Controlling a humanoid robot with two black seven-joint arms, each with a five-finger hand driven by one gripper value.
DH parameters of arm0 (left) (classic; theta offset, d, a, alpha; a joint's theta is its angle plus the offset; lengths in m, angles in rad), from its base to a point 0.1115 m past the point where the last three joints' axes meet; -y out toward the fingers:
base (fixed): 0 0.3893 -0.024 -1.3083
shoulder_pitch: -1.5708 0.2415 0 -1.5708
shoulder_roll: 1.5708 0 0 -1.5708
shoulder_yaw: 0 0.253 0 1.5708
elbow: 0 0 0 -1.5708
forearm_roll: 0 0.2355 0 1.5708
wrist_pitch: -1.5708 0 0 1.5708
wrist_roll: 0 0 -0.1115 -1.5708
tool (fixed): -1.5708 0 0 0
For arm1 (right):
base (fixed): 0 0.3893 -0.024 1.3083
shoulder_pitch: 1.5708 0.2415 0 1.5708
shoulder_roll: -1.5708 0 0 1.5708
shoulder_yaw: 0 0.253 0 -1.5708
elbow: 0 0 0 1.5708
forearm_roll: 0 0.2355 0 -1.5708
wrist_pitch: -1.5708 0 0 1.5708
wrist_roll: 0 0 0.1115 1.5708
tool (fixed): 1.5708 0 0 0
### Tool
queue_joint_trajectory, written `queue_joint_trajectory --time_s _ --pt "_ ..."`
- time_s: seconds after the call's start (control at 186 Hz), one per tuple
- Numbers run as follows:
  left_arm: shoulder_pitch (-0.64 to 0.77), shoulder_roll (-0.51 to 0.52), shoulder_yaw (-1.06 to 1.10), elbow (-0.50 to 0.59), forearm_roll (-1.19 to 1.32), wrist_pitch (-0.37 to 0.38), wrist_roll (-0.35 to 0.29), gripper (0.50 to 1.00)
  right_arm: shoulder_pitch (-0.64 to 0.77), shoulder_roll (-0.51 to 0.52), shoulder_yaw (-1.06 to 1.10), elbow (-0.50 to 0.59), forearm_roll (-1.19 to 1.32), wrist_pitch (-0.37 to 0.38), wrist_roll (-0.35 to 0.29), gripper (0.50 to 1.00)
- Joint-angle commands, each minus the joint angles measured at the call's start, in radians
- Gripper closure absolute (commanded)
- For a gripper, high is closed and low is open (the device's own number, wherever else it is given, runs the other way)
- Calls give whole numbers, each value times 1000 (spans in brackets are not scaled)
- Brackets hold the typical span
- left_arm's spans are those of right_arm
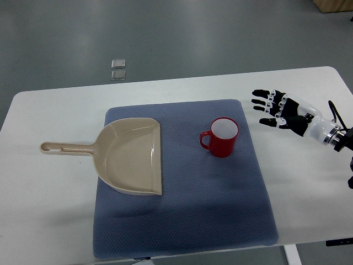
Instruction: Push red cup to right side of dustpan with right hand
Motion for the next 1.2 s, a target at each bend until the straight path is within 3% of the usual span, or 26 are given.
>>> queue_joint_trajectory --time_s 0.0,0.284,0.595,1.196 --pt "0 0 0 0 0 0 1 500 -12 24 -3 1 -29 0 41 568" --pt "0 0 0 0 0 0 -1 500 -39 52 -9 -1 -74 0 46 568" --pt "0 0 0 2 0 0 -1 500 -43 119 -12 -10 -75 -108 46 568" --pt "0 0 0 8 0 0 -1 500 -45 196 -64 -11 -75 -174 46 568"
